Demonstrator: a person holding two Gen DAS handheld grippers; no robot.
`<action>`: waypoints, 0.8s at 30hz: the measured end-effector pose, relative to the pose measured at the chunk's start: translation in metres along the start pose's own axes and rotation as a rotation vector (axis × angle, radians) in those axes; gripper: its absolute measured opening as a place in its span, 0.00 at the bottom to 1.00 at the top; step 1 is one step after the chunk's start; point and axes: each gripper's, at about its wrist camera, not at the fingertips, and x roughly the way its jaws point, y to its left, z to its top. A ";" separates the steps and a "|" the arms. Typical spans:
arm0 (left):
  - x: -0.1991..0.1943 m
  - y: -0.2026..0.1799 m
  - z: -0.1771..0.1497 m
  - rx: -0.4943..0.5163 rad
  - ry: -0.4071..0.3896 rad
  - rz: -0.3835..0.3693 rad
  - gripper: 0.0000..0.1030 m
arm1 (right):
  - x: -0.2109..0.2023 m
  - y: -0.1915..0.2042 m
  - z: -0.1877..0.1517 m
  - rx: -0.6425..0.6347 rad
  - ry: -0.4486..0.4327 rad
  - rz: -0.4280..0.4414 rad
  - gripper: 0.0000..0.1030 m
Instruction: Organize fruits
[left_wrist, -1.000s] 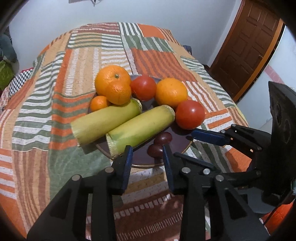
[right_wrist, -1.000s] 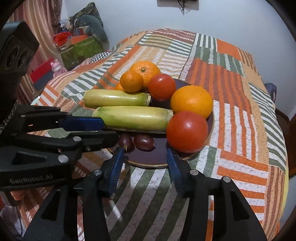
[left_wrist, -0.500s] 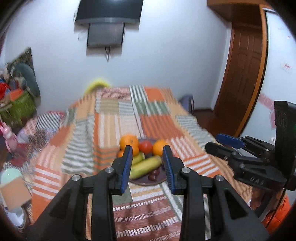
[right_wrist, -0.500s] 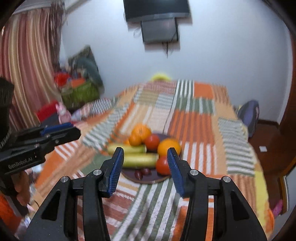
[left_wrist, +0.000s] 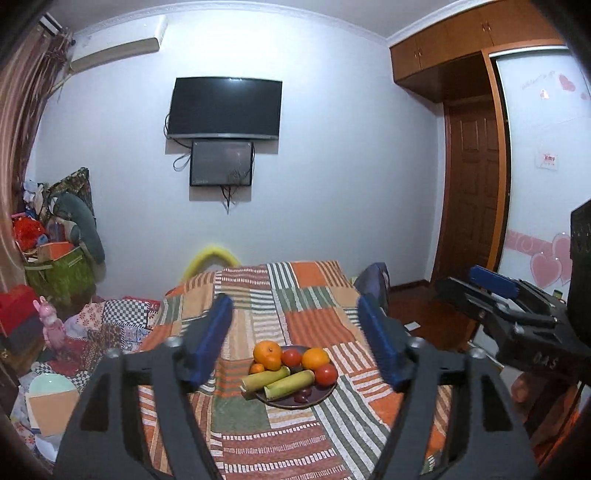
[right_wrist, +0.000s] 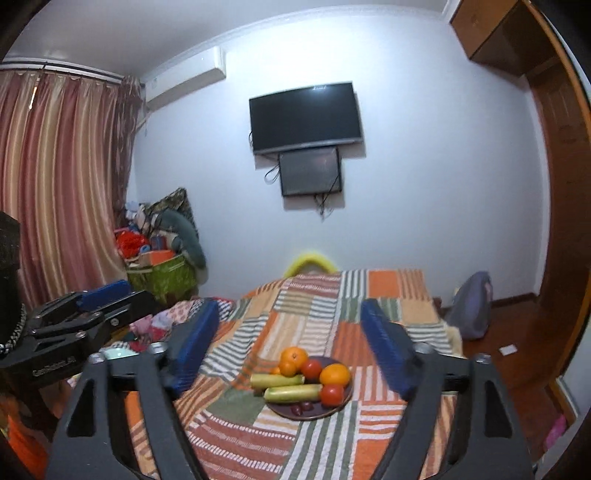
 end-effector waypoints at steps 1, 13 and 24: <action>-0.003 0.000 0.000 -0.003 -0.005 -0.001 0.78 | -0.002 0.003 -0.001 -0.006 -0.014 -0.017 0.87; -0.018 -0.011 -0.004 0.035 -0.038 0.017 0.93 | -0.015 0.007 -0.010 -0.011 -0.026 -0.055 1.00; -0.017 -0.015 -0.007 0.037 -0.034 0.023 0.96 | -0.020 0.005 -0.010 -0.012 -0.025 -0.061 1.00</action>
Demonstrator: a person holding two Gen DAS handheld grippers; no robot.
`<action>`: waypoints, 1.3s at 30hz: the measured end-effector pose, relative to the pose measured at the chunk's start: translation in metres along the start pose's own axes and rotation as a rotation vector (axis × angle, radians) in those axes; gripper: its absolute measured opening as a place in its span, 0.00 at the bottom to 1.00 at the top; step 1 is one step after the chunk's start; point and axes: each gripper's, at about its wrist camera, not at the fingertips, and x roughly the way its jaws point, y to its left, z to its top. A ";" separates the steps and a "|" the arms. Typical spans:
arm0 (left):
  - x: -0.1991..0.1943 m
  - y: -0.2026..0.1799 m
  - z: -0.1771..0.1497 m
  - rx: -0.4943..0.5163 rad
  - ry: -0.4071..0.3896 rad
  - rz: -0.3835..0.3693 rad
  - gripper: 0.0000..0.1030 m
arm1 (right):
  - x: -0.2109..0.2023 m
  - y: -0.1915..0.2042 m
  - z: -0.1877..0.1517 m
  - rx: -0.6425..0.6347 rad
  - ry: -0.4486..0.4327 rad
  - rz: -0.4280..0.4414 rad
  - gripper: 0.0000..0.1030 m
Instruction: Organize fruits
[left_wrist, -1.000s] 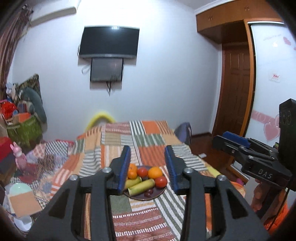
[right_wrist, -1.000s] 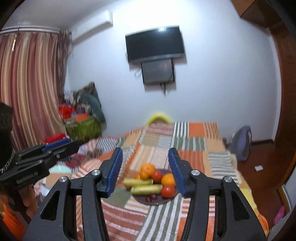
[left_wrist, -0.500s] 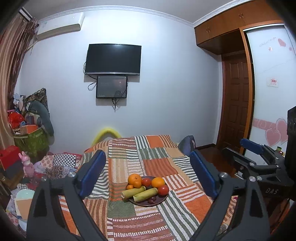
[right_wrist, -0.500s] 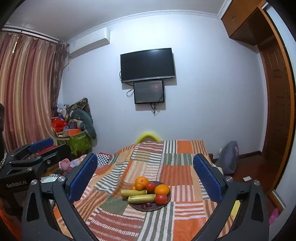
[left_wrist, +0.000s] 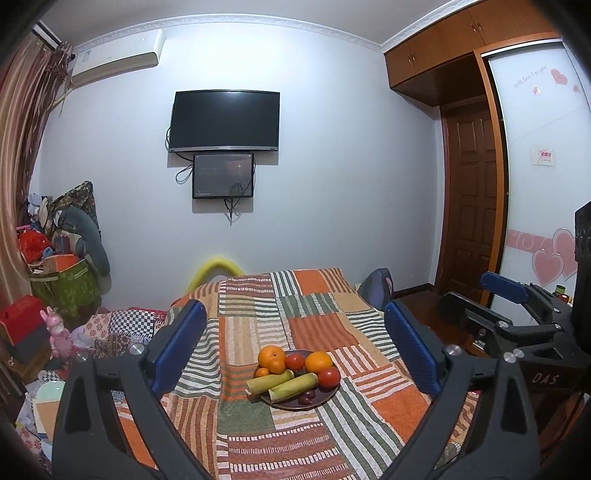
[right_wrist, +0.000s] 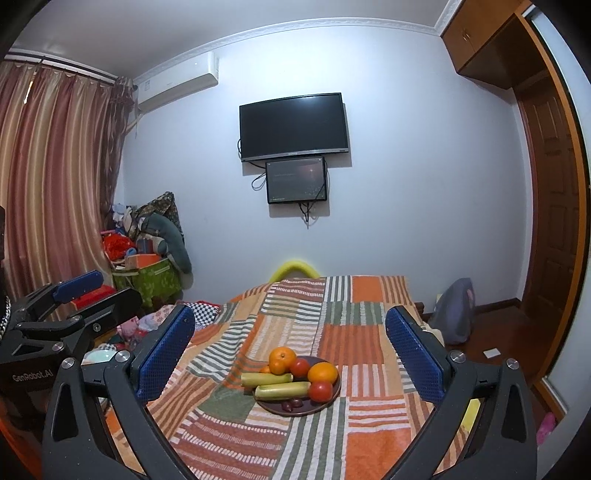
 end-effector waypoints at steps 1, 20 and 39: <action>0.000 0.001 0.000 -0.002 0.002 -0.001 0.96 | 0.000 0.000 0.000 0.000 0.000 0.000 1.00; 0.003 0.001 -0.002 -0.023 0.014 0.003 0.98 | -0.003 -0.003 -0.001 0.002 0.009 -0.008 1.00; 0.004 0.000 -0.004 -0.035 0.023 -0.017 1.00 | -0.004 0.001 0.003 -0.008 0.010 -0.007 1.00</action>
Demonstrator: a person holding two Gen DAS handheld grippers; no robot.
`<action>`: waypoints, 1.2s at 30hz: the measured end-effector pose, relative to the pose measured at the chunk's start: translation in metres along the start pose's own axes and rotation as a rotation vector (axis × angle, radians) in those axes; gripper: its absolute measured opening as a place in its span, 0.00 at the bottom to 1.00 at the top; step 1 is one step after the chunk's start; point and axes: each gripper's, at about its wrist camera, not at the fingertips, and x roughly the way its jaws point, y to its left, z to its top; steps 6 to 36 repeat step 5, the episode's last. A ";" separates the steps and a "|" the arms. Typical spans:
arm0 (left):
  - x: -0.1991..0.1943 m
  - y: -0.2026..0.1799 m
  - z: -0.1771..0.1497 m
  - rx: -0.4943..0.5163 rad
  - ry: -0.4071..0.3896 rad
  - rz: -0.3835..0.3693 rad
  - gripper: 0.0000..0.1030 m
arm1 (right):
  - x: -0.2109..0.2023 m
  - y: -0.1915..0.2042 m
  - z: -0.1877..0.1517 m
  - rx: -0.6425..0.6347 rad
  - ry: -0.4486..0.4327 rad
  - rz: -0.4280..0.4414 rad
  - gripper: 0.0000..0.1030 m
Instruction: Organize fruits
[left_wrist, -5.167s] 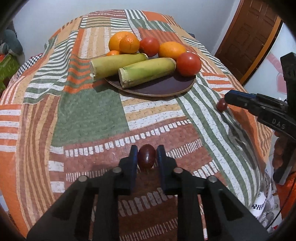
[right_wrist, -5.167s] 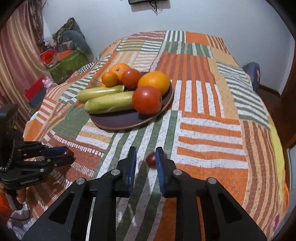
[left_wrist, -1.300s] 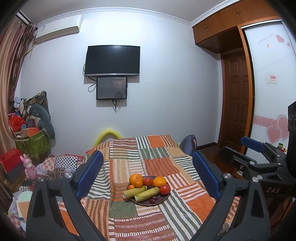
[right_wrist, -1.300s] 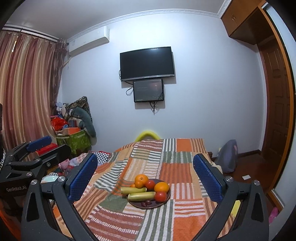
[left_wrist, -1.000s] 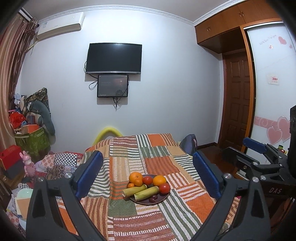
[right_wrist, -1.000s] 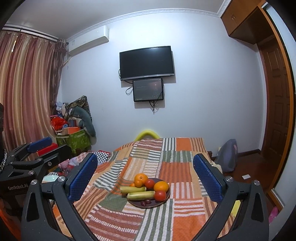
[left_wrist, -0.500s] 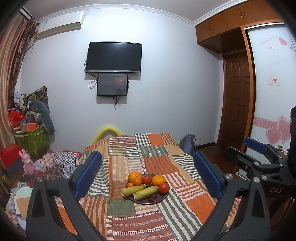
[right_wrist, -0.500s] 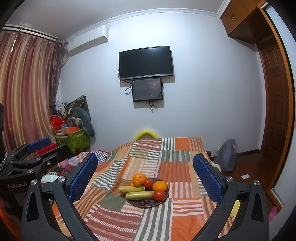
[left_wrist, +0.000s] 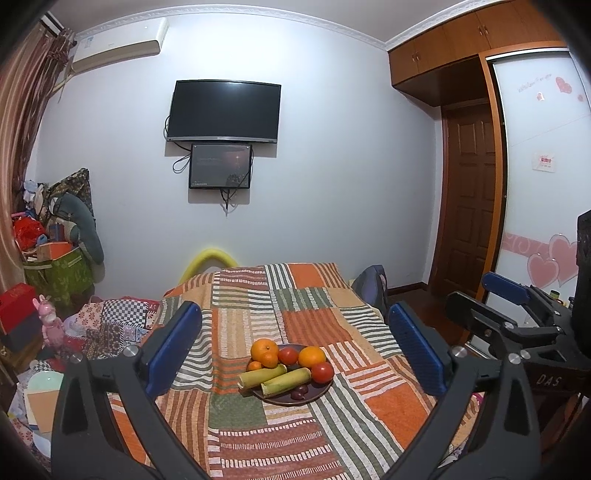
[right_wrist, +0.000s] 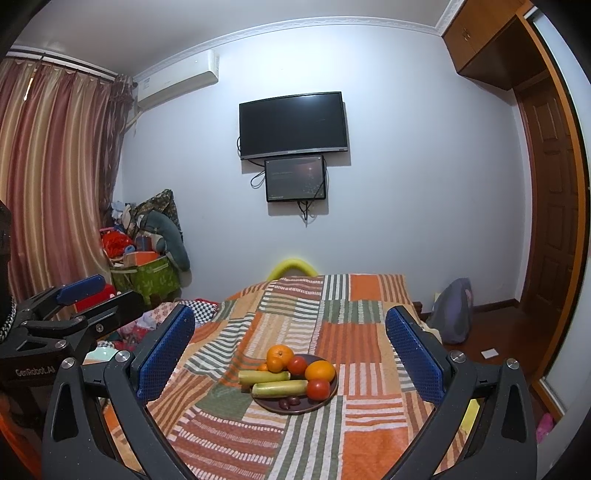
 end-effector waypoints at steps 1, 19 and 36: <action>0.000 0.000 0.000 0.001 0.000 -0.001 1.00 | 0.000 0.000 0.000 0.000 0.000 0.000 1.00; 0.001 0.000 0.000 0.004 0.002 -0.001 1.00 | 0.000 0.001 0.000 0.000 0.003 0.001 1.00; 0.001 0.000 0.000 0.004 0.002 -0.001 1.00 | 0.000 0.001 0.000 0.000 0.003 0.001 1.00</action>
